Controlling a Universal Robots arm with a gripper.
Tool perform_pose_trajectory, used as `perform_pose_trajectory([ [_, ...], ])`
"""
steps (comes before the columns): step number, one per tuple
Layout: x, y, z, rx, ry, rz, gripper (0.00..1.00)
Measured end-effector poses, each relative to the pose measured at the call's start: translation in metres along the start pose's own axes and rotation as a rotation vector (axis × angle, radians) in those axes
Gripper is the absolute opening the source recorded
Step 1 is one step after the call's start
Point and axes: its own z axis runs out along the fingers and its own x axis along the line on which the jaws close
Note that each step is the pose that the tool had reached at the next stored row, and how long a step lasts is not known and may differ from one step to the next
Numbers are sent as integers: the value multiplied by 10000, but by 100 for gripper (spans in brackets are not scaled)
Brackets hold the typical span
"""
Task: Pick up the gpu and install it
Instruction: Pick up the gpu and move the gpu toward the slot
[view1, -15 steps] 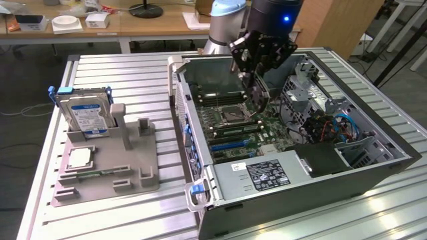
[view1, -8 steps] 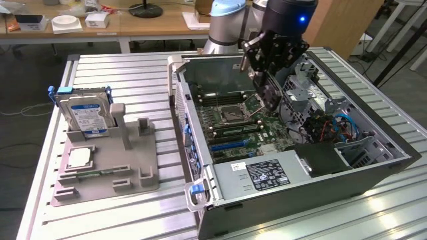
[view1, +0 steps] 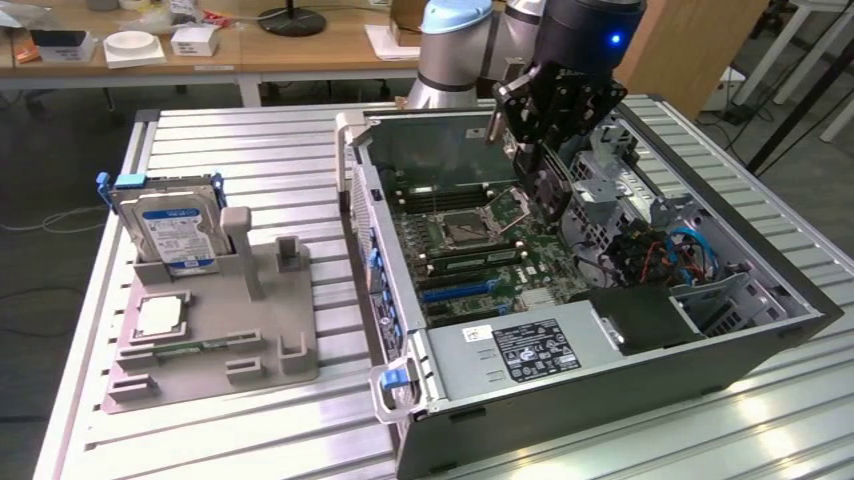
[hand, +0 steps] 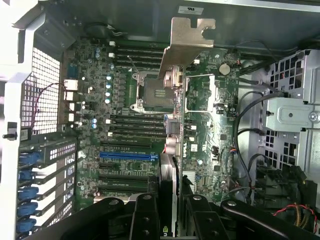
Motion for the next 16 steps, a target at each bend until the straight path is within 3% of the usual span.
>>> perform_pose_trajectory([
  [16,-6,0,2,-9,19,-394,27],
])
